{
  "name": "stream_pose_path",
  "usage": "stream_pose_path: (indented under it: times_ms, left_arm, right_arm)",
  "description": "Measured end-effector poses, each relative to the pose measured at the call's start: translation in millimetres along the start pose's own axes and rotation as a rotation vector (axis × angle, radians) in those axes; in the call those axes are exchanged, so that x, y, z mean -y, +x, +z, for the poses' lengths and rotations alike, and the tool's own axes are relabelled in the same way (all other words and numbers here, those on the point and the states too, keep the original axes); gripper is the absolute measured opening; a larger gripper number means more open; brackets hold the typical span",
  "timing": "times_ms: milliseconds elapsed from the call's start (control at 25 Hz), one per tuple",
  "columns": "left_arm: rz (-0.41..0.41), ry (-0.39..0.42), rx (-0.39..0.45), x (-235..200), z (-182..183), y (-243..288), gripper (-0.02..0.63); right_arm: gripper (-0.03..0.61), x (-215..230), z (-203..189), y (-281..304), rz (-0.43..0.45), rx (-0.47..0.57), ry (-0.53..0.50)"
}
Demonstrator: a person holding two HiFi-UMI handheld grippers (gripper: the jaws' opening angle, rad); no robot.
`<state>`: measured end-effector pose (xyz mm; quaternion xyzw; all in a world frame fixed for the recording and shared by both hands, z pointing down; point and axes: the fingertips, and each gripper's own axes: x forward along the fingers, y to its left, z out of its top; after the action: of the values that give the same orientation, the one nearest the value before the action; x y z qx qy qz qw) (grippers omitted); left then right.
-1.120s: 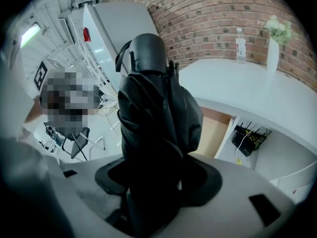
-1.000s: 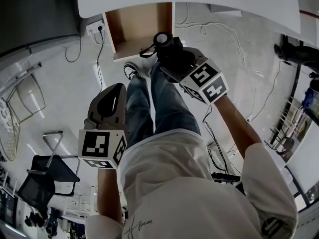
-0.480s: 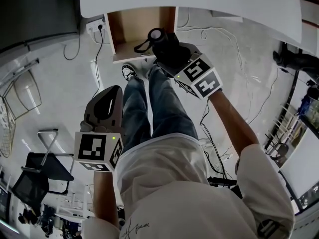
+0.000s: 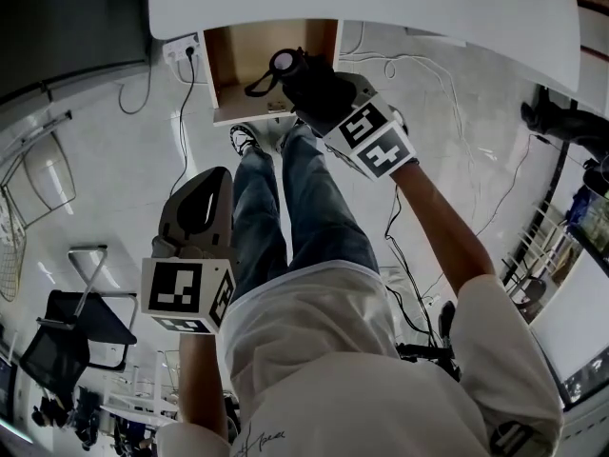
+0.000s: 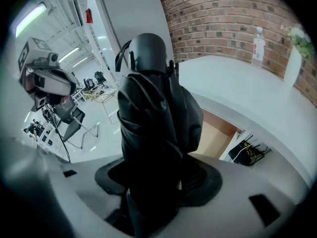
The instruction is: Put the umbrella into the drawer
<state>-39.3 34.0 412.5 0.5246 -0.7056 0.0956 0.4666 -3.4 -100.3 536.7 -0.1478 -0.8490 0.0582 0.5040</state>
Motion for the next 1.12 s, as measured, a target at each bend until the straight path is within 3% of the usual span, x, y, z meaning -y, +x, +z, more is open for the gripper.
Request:
stream_pose_path:
  times_ms: [520, 920, 1120]
  left_arm:
    - [0.002, -0.085, 0.002, -5, -5, 13, 0.019]
    - [0.032, -0.141, 0.005, -14, -5, 18, 0.019]
    - [0.029, -0.148, 0.003, -15, -2, 25, 0.020]
  right_arm:
    - [0.255, 19, 6, 28, 0.001, -0.008, 0.005]
    - [0.255, 28, 15, 55, -0.018, -0.034, -0.059]
    - [0.255, 39, 16, 67, -0.065, -0.062, -0.156]
